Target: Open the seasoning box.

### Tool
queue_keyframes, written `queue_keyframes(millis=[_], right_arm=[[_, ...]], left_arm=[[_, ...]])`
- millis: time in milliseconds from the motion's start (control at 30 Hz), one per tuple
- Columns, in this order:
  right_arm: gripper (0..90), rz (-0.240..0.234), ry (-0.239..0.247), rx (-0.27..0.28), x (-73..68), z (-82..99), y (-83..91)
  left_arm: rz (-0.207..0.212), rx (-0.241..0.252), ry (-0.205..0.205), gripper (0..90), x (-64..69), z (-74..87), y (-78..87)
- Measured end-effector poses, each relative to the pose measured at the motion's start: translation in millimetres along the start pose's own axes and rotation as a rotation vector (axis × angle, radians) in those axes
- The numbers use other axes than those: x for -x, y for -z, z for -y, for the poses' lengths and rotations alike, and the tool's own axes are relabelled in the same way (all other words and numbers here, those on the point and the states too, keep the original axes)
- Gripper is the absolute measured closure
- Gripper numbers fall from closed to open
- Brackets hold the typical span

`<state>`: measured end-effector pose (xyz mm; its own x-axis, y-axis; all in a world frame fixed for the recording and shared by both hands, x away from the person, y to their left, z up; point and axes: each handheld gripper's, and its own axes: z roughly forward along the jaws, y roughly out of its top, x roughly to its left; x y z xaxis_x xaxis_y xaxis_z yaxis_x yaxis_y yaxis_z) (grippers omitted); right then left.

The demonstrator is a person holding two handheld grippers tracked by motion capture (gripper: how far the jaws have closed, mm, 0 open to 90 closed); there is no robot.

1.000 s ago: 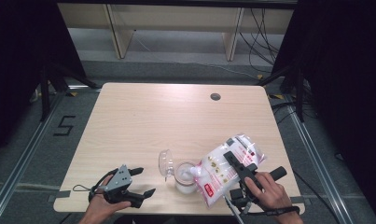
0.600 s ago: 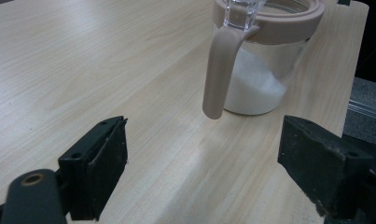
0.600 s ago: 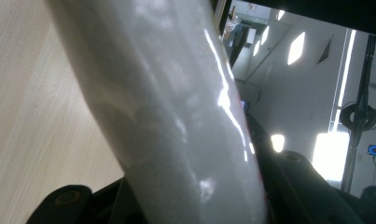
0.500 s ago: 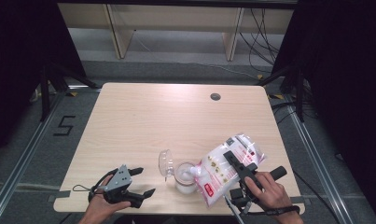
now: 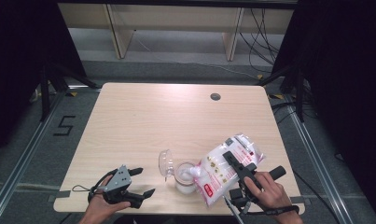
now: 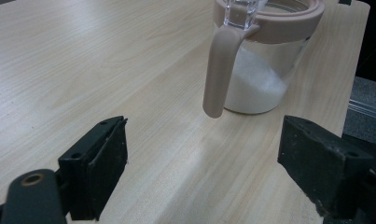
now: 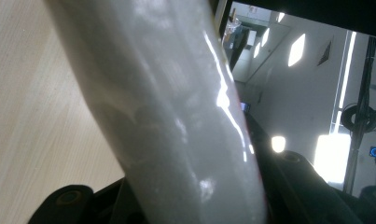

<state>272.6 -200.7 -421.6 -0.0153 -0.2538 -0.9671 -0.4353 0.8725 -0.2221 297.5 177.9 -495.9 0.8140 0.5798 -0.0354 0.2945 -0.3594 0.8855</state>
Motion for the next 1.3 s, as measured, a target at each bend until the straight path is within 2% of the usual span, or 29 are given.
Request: queue_keyframes(millis=[333,500,533,567,667,733,767,833,900,933,967,1000,1033,1067,1200,1267,1300], right_arm=[[68.2,0.0,0.002,0.003,0.5,-0.2,0.0],[68.4,0.002,-0.01,0.012,0.1,0.5,-0.5],[68.4,0.003,-0.012,0.012,0.0,0.4,-0.6],[68.4,0.002,-0.012,0.014,-0.2,0.6,-0.8],[68.5,-0.002,-0.023,0.016,-1.0,0.7,-1.4],[68.5,-0.004,-0.024,0.017,-1.2,0.8,-1.6],[68.5,-0.005,-0.026,0.016,-1.2,0.8,-1.7],[68.6,-0.007,-0.02,0.016,-0.8,0.8,-1.5],[68.6,-0.008,-0.024,0.019,-0.4,1.1,-1.3],[68.6,-0.018,-0.061,0.005,-3.0,1.3,-0.7],[68.6,-0.005,-0.032,0.019,-0.2,1.2,-1.6],[68.7,-0.016,-0.061,0.008,-2.8,1.3,-0.8],[68.7,-0.015,-0.059,0.012,-2.6,1.5,-0.8],[68.7,-0.003,-0.037,0.023,-0.4,1.5,-1.1],[68.7,-0.011,-0.042,0.019,-0.9,2.1,-0.7],[68.7,-0.018,-0.055,0.017,-1.6,2.6,-1.1],[68.7,-0.017,-0.053,0.017,-1.5,2.6,-1.3]], left_arm=[[0.002,-0.001,-0.01,15.4,-0.6,0.1,0.1],[0.005,0.007,-0.001,15.4,0.5,0.0,-0.5],[-0.002,-0.015,-0.027,15.4,-1.8,-0.3,0.8],[0.005,0.003,-0.005,15.4,-0.3,0.0,-0.2],[0.006,0.009,0.002,15.4,0.6,0.0,-0.2],[0.006,0.013,0.004,15.4,0.6,-0.1,-0.6],[-0.002,-0.005,-0.011,15.4,-0.6,-0.2,0.7],[0.006,0.012,0.003,15.4,0.7,0.0,-0.5],[0.007,0.007,-0.005,15.4,0.2,-0.2,-0.1],[0.006,0.013,0.005,15.4,0.6,0.0,-0.6],[-0.002,-0.004,-0.009,15.4,-0.5,-0.1,0.6],[-0.001,-0.003,-0.008,15.4,-0.4,-0.1,0.5],[0.007,0.009,0.0,15.4,0.3,0.0,-0.4],[0.006,0.012,0.003,15.4,0.5,0.0,-0.6],[0.01,0.007,-0.003,15.4,0.1,-0.3,0.2],[0.009,0.012,0.006,15.4,0.2,-0.2,-0.3],[0.008,0.002,-0.003,15.4,-0.6,-0.2,0.3]])
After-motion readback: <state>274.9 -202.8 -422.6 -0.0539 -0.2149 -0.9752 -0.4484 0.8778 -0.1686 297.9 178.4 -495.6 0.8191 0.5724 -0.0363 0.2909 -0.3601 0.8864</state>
